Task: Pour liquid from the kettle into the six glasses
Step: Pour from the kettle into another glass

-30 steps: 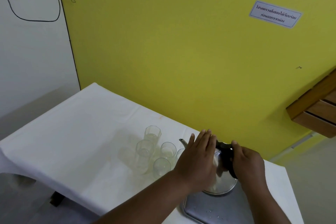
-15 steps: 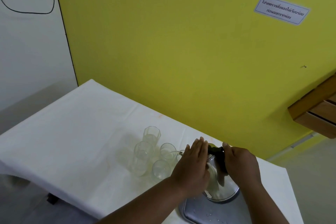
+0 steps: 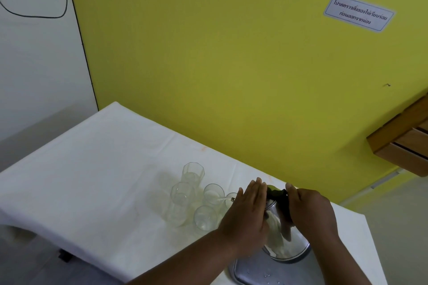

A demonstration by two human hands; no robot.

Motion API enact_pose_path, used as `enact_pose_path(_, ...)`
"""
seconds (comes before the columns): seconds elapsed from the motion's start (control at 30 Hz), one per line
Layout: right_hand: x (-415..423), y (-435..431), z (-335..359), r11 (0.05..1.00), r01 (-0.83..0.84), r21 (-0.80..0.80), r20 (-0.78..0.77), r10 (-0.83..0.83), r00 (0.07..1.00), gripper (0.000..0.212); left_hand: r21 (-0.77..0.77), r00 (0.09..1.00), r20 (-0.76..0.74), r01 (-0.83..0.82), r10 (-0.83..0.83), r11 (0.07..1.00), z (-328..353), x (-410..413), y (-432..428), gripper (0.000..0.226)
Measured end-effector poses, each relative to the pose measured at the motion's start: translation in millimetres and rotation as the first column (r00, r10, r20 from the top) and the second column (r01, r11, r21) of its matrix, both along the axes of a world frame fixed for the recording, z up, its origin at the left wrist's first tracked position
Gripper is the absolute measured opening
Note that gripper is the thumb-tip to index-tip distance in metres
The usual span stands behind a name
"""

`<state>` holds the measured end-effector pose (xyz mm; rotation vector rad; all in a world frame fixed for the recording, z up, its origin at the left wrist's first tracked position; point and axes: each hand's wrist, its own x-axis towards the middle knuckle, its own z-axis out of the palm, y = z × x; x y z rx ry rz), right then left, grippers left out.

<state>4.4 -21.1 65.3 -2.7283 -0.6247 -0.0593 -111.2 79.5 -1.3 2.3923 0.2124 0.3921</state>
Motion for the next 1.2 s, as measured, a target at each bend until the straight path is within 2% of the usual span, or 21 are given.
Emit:
enact_pose_path(0.73,-0.9,-0.7,9.1,1.0,-0.008,0.01,0.032,0.008,0.999,0.057,-0.005,1.0,-0.009,0.011,-0.011,1.0,8.1,-1.5,-0.9,0.08)
enact_pose_path(1.2,-3.2,-2.0,8.2,1.0,0.001,0.011,0.031,-0.001,1.0,0.057,-0.01,1.0,0.007,0.022,-0.022,1.0,11.8,-2.8,-0.3,0.072)
